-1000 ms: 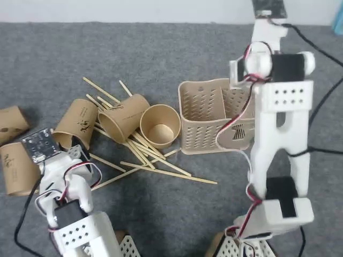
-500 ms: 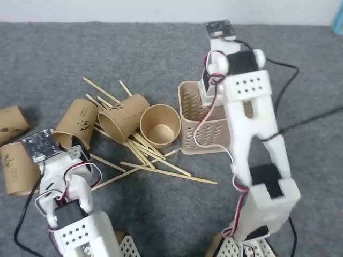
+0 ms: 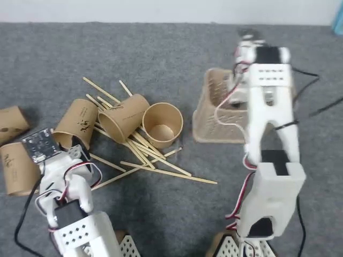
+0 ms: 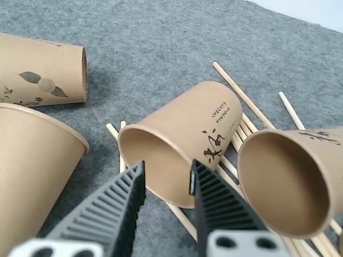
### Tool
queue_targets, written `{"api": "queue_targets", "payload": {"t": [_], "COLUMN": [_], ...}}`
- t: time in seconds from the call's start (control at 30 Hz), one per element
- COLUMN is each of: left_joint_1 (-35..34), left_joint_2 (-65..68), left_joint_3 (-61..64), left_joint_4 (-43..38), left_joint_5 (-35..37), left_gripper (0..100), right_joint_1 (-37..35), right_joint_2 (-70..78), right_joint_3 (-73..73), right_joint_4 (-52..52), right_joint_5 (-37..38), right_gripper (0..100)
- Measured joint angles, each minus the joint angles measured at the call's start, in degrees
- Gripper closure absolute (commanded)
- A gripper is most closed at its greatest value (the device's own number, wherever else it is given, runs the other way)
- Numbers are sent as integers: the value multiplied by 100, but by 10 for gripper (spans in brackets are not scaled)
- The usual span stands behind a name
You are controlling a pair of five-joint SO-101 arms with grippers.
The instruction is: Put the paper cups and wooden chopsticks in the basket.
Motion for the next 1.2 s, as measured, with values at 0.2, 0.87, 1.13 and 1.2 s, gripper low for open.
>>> {"api": "queue_targets", "payload": {"t": [0.2,0.87,1.13,1.2], "left_joint_1": [-9,-9,-9,-9], "left_joint_2": [0,0,0,0], "left_joint_3": [0,0,0,0], "left_joint_4": [0,0,0,0], "left_joint_5": [0,0,0,0], "left_gripper": [865,865,865,865], "right_joint_1": [343,-79,-123,-299], "right_joint_2": [62,378,-888,-1398], "right_joint_3": [-686,-1327,-1881,-1697], "right_joint_4": [0,88,105,105], "right_joint_5": [0,-9,-229,-246], "right_gripper": [991,809,839,868]}}
